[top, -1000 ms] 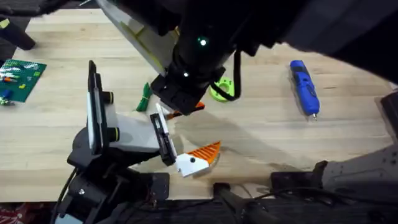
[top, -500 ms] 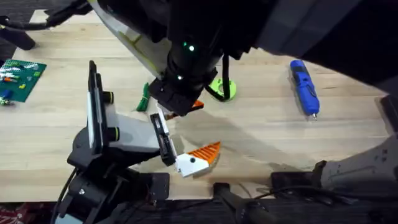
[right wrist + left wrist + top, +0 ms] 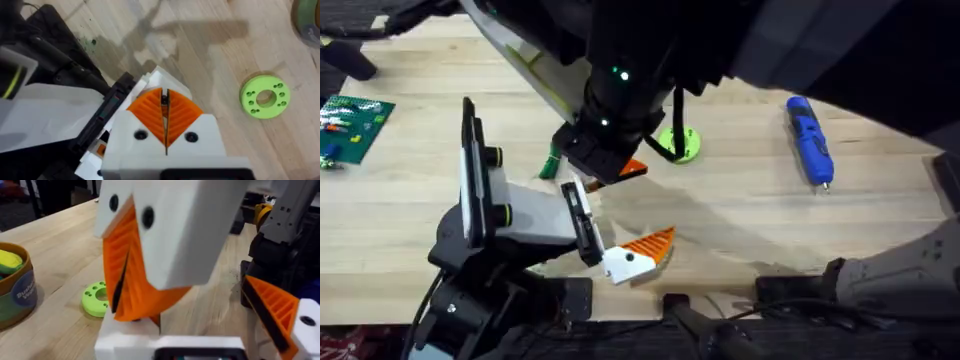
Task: Pick up the gripper from the table and insert it into the empty holder that is missing its gripper. Then pick up a screw, insert it into the mounting hole, and use the screwdriver to tighten it. Finally, clean up the table by picking up the vegetable and placing it into the bucket.
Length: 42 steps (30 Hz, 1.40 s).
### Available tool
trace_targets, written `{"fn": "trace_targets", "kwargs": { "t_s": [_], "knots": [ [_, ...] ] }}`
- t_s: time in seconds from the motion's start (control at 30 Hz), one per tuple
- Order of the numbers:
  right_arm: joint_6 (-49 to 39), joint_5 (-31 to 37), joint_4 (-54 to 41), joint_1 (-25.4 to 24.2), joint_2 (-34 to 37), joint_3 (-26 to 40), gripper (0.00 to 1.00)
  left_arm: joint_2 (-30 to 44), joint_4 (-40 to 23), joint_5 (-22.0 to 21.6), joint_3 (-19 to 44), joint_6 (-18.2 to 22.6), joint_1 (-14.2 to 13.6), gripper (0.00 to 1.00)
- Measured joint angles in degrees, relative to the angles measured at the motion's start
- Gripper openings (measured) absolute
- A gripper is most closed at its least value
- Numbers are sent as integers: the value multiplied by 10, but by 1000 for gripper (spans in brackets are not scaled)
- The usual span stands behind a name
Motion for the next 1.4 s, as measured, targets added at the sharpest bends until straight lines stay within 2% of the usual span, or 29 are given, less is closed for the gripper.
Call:
{"fn": "trace_targets", "kwargs": {
  "t_s": [0.83,1.0,1.17,1.23,1.4],
  "knots": [
    [0,0,-6,0,4,0,26,0,0,0,0,-4,0,988],
    [0,1,-3,0,4,0,351,0,0,0,0,-4,0,988],
    [0,23,-10,-8,0,0,915,0,0,-6,0,-5,1,986],
    [0,27,-10,-11,-5,0,986,0,0,-7,0,-5,2,986],
    [0,11,-8,-9,-26,0,996,0,0,-6,0,-4,2,986]
  ]
}}
